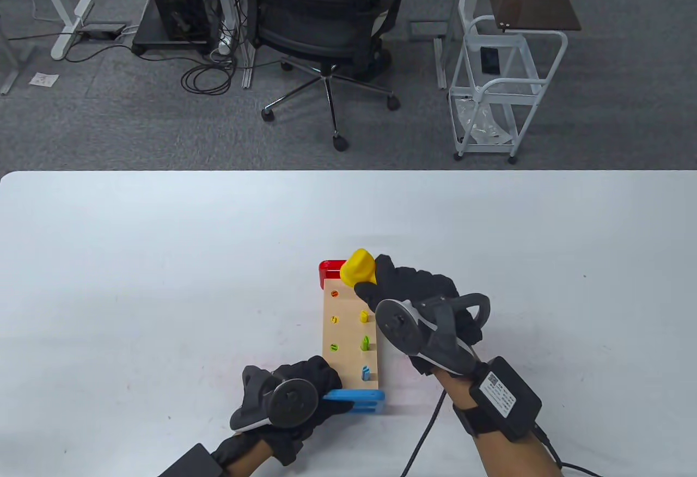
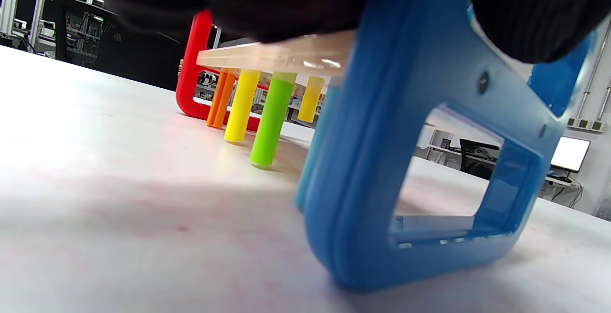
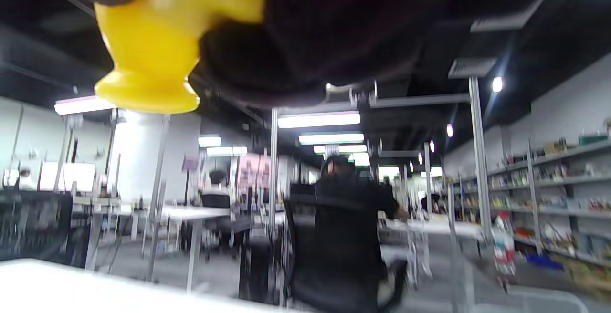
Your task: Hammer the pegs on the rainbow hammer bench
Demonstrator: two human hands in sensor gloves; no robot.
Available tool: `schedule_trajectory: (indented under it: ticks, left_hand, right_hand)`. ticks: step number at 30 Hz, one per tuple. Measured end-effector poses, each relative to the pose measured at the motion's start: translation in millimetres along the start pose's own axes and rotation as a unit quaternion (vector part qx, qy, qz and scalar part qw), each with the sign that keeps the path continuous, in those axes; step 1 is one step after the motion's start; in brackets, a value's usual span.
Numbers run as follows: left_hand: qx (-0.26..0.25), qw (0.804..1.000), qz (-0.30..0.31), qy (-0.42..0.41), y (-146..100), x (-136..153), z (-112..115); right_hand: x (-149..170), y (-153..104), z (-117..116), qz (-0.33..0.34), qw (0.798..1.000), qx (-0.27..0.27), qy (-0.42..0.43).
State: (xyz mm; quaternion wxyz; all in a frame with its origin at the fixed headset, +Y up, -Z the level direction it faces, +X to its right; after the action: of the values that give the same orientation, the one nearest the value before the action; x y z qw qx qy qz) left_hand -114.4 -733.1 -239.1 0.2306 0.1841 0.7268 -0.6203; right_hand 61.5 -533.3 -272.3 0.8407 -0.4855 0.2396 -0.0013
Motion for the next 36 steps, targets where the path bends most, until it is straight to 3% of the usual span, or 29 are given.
schedule_trajectory:
  ticks: [2,4,6,7,8,9,10,11,12,13,14,17,20,23,25,26,27,28,30,34,36]
  left_hand:
    - [0.0,1.0,0.001,-0.001,0,0,0]
    - [0.0,1.0,0.001,-0.001,0,0,0]
    - [0.0,1.0,0.001,0.0,0,0,0]
    - [0.0,1.0,0.001,0.0,0,0,0]
    - [0.0,1.0,0.001,0.0,0,0,0]
    - [0.001,1.0,0.001,-0.001,0,0,0]
    - [-0.001,1.0,0.0,-0.002,0,0,0]
    - [0.0,1.0,0.0,-0.002,0,0,0]
    - [0.0,1.0,-0.001,-0.002,0,0,0]
    - [-0.001,1.0,-0.001,-0.002,0,0,0]
    - [-0.001,1.0,-0.002,-0.002,0,0,0]
    - [-0.001,1.0,-0.001,0.0,0,0,0]
    - [-0.001,1.0,0.0,-0.001,0,0,0]
    - [-0.001,1.0,0.0,0.0,0,0,0]
    - [-0.001,1.0,0.0,-0.001,0,0,0]
    - [0.0,1.0,-0.001,-0.003,0,0,0]
    - [-0.003,1.0,-0.002,-0.002,-1,0,0]
    - [-0.002,1.0,-0.002,-0.002,0,0,0]
    - [-0.002,1.0,-0.002,-0.001,0,0,0]
    - [-0.002,1.0,-0.002,0.0,0,0,0]
    - [-0.002,1.0,-0.002,-0.001,-1,0,0]
  right_hand:
    - [-6,-1,18,0.013,0.999,0.039,-0.004]
    - [-1,-8,7,0.013,0.999,0.039,-0.002]
    - [17,-20,-41,-0.012,1.0,-0.021,-0.013]
    - [28,-29,-75,-0.03,0.996,-0.079,-0.017]
    - [40,-45,-125,-0.054,0.984,-0.17,-0.026]
    - [46,-62,-139,-0.08,0.977,-0.169,-0.099]
    - [52,-58,-135,-0.023,0.992,-0.122,-0.023]
    - [51,-52,-133,-0.081,0.98,-0.182,-0.023]
    - [50,-49,-120,-0.08,0.981,-0.174,-0.017]
    - [43,-36,-96,-0.046,0.994,-0.096,-0.011]
    - [40,-29,-84,-0.049,0.994,-0.099,-0.014]
    - [24,-12,-27,-0.033,0.999,-0.014,0.002]
    - [18,-15,-8,-0.019,0.999,0.029,0.004]
    - [29,-32,-54,-0.022,1.0,-0.017,-0.011]
    - [41,-55,-130,-0.03,0.986,-0.153,-0.055]
    - [56,-75,-141,-0.041,0.979,-0.154,-0.128]
    - [45,-64,-143,0.003,0.991,-0.128,-0.048]
    - [43,-59,-131,-0.032,0.98,-0.181,-0.075]
    - [33,-44,-103,-0.004,0.992,-0.108,-0.071]
    - [8,-13,-25,0.003,1.0,-0.012,-0.028]
    - [1,-9,-4,0.013,0.999,0.027,-0.021]
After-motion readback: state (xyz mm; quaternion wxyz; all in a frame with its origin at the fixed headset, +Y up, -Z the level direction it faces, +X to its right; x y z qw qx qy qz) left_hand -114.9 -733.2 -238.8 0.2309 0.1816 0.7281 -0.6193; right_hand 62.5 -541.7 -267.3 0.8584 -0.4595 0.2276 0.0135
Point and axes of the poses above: the tracker on the back of each hand, its own x axis roughly to the little-finger side, its own y axis roughly from the wrist to the fingertips, z = x × y, the point moved 3 cm from there along y, roughly from the wrist to the fingertips, and after that the axes turned 15 degrees about y, right-handed, at the moved point
